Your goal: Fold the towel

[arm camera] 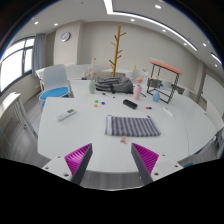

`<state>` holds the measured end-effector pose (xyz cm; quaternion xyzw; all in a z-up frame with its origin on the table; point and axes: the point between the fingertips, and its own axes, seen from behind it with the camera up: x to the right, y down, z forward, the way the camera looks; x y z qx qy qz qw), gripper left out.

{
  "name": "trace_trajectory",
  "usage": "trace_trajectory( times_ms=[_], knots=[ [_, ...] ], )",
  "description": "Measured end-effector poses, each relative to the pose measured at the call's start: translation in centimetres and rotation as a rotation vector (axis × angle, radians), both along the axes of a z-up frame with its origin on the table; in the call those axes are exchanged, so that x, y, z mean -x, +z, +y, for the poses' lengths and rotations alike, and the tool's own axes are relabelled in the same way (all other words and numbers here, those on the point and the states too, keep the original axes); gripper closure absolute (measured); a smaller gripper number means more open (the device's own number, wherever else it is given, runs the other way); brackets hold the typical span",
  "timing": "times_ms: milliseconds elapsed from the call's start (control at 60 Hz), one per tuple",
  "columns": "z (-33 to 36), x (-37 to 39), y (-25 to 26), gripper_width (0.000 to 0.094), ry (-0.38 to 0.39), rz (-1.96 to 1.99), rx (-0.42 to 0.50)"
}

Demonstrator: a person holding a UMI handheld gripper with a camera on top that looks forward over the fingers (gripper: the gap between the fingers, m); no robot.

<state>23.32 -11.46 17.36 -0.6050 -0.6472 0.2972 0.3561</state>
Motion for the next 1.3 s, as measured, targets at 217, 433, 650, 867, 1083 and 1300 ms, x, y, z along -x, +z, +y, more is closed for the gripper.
trace_trajectory(
  times_ms=[217,433,650,867,1083,1300],
  knots=[
    [-2.5,6.7,-3.7,0.0085,-0.007,0.016,0.002],
    [-3.5,15.4,-9.4,0.0083,-0.015,0.011,-0.018],
    [-2.9,23.9,-14.3,0.0084,-0.021,0.003,-0.019],
    [-2.2,28.8,-19.4,0.0114,-0.021,-0.047,0.004],
    [-1.4,29.7,-19.7,0.0910,-0.052,-0.053,-0.080],
    [-8.9,28.1,-12.9,0.0913,0.010,-0.111,0.253]
  ],
)
